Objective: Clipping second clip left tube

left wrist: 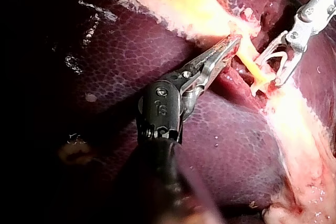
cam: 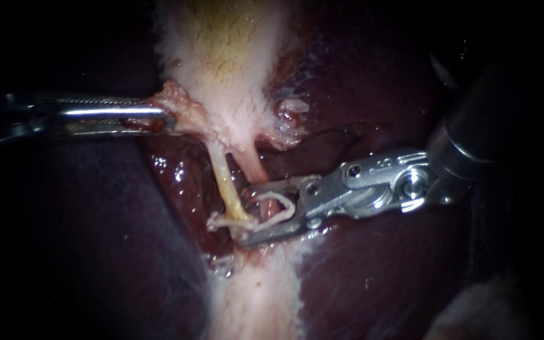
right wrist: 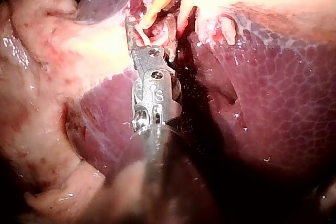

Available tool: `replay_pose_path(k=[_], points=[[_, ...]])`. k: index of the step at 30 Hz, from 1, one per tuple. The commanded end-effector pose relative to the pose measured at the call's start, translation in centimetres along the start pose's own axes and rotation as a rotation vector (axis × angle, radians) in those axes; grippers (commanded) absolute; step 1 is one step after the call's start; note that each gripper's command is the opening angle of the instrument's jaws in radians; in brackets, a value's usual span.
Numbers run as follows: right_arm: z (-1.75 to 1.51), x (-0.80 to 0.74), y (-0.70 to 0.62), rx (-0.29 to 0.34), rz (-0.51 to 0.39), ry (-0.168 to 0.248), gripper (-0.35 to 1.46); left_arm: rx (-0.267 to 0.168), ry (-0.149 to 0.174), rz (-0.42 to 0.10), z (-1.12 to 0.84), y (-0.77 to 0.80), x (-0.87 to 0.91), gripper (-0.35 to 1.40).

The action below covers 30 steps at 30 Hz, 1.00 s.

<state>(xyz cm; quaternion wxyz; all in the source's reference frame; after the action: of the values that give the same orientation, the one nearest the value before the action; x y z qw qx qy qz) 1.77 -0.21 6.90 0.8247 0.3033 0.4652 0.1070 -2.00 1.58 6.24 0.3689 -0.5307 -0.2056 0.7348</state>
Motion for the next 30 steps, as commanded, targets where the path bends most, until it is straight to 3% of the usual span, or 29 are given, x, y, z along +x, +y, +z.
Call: replay_pose_path(k=[1, 11, 25, 30], points=[[0.0, 0.0, 0.02, -0.001, 0.0, 0.001, 0.49, 0.0, 0.0, 0.0, 0.0, 0.0, 0.0, -0.35], [0.13, 0.05, 0.09, -0.006, 0.02, 0.006, 0.49, 0.001, 0.0, 0.0, 0.01, 0.0, 0.0, -0.35], [0.45, 0.11, 0.11, 0.069, 0.046, 0.063, 0.49, 0.001, 0.0, 0.0, 0.02, 0.0, 0.0, -0.35], [0.49, 0.14, 0.1, 0.087, 0.055, 0.102, 0.49, 0.002, 0.001, 0.0, 0.04, 0.0, 0.0, -0.35]])
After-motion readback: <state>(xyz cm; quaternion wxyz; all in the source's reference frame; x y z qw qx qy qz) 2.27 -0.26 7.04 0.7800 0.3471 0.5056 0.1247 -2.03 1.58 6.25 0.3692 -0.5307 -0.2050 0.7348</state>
